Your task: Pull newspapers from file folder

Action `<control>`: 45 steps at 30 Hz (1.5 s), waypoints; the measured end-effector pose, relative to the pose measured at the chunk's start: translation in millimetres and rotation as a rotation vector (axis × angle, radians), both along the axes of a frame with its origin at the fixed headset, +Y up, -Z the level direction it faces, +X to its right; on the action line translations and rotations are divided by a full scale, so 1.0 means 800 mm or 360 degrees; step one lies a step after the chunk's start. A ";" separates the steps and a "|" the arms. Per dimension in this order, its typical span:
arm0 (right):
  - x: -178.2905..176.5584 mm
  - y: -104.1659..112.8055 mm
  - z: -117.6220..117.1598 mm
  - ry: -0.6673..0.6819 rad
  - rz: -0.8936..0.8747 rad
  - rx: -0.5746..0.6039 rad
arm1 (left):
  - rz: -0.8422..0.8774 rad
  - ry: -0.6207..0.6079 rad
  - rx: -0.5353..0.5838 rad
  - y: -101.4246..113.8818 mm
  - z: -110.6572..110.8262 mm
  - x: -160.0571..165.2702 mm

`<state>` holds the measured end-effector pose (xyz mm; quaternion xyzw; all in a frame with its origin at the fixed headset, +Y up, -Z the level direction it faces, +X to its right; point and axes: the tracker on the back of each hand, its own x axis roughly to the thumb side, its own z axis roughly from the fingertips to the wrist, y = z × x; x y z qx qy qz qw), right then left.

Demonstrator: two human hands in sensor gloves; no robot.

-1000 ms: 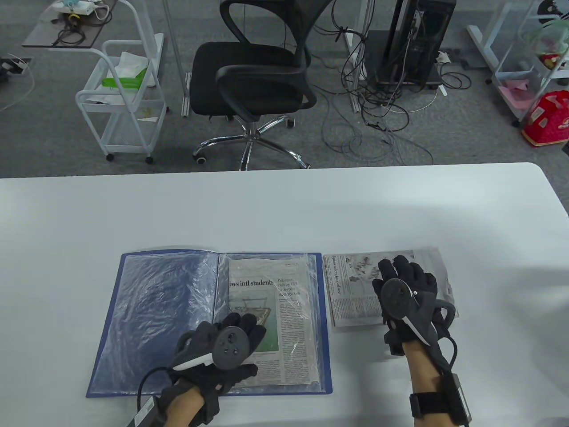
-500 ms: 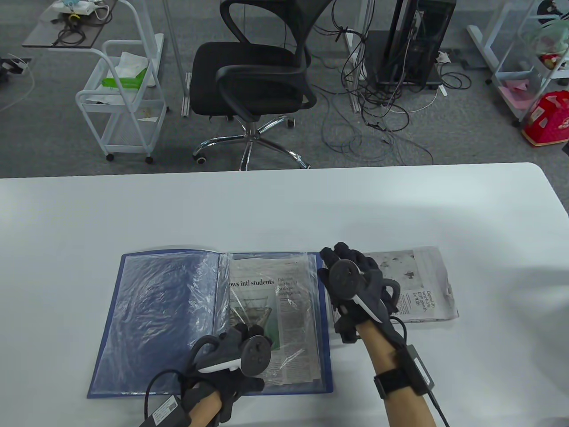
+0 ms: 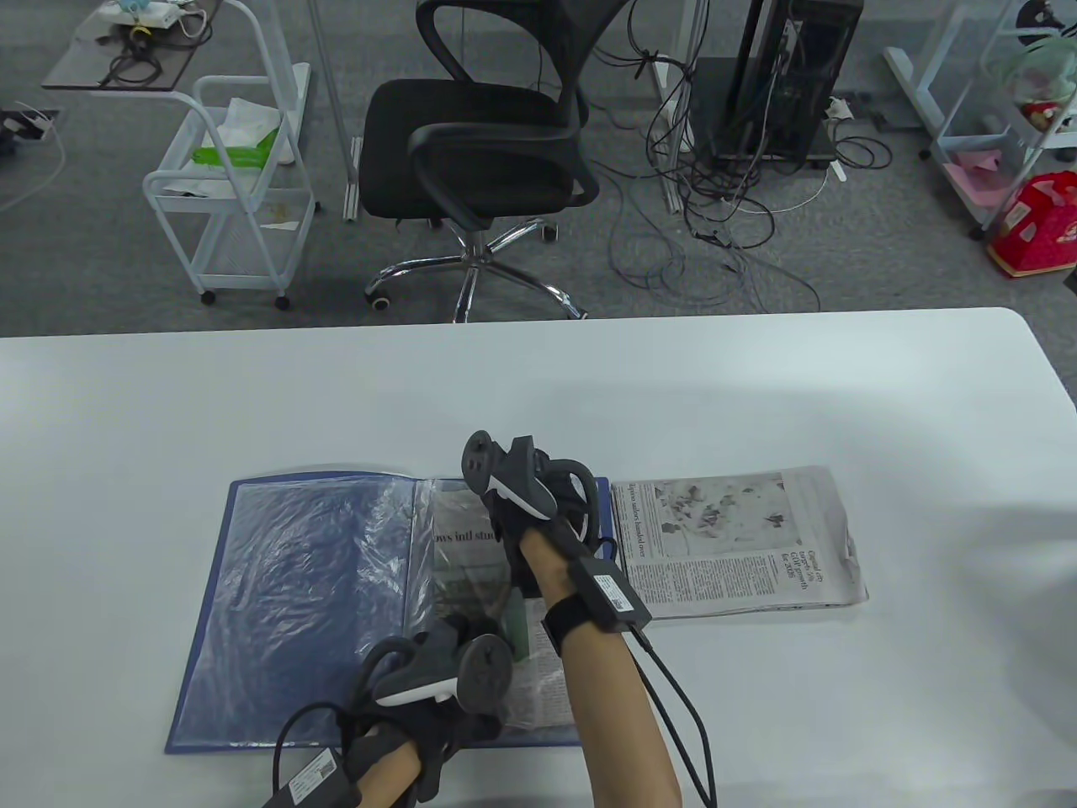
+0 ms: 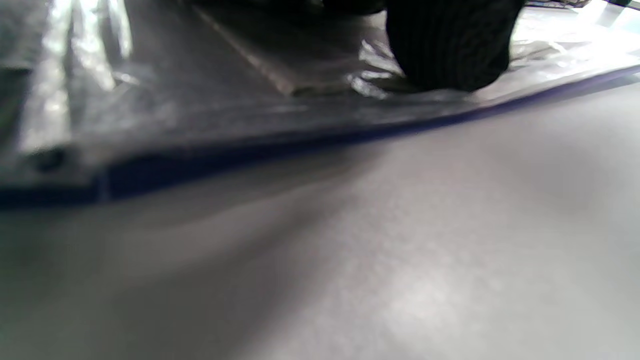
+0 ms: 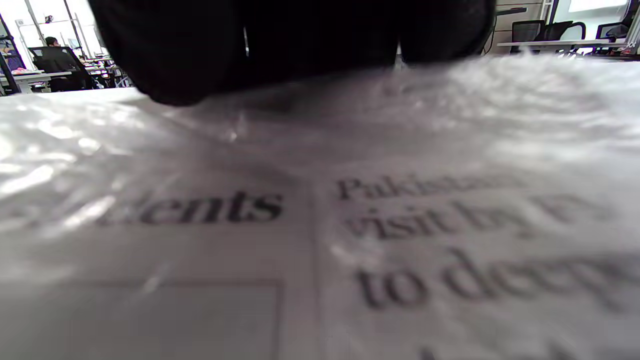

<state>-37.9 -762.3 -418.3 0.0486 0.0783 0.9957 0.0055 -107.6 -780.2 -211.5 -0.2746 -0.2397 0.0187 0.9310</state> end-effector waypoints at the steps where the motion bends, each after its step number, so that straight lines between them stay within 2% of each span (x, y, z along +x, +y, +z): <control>1: -0.001 0.000 -0.002 -0.0013 -0.0007 -0.0021 | -0.0002 0.0000 -0.0005 0.000 0.000 0.000; 4: 0.000 0.004 -0.008 -0.0084 -0.0110 -0.0065 | 0.0010 0.0019 -0.0043 -0.001 0.001 -0.001; 8: 0.011 0.015 -0.018 -0.0265 -0.0311 0.0050 | 0.0029 0.0033 -0.0037 -0.002 0.001 -0.003; 9: 0.014 0.021 -0.017 -0.0339 -0.0297 0.0219 | 0.0039 0.0034 -0.0055 -0.002 0.000 -0.004; 11: 0.017 0.027 -0.017 -0.0309 -0.0182 0.0321 | 0.0046 0.0042 -0.0053 -0.002 0.000 -0.004; 13: 0.017 0.029 -0.018 -0.0255 -0.0150 0.0296 | 0.0041 0.0046 -0.0061 -0.003 0.000 -0.004; 17: 0.018 0.035 -0.019 -0.0151 -0.0146 0.0019 | 0.0039 0.0069 -0.0077 -0.003 0.000 -0.005; 21: 0.013 0.039 -0.020 -0.0119 0.0000 0.0027 | 0.0046 0.0076 -0.0083 -0.003 0.001 -0.006; 28: -0.005 0.050 -0.026 -0.0208 -0.0052 0.0411 | 0.0061 0.0077 -0.0091 -0.003 0.001 -0.007; 33: -0.011 0.071 -0.030 -0.0249 -0.0117 0.0670 | 0.0061 0.0075 -0.0109 -0.004 0.000 -0.007; 37: -0.008 0.106 -0.026 -0.0227 -0.0228 0.0885 | 0.0069 0.0080 -0.0124 -0.004 0.000 -0.008; 39: -0.004 0.124 -0.021 -0.0219 -0.0259 0.0927 | 0.0068 0.0081 -0.0130 -0.004 0.000 -0.008; 45: 0.022 0.189 0.012 -0.0130 -0.0446 0.1184 | 0.0077 0.0085 -0.0144 -0.004 -0.001 -0.008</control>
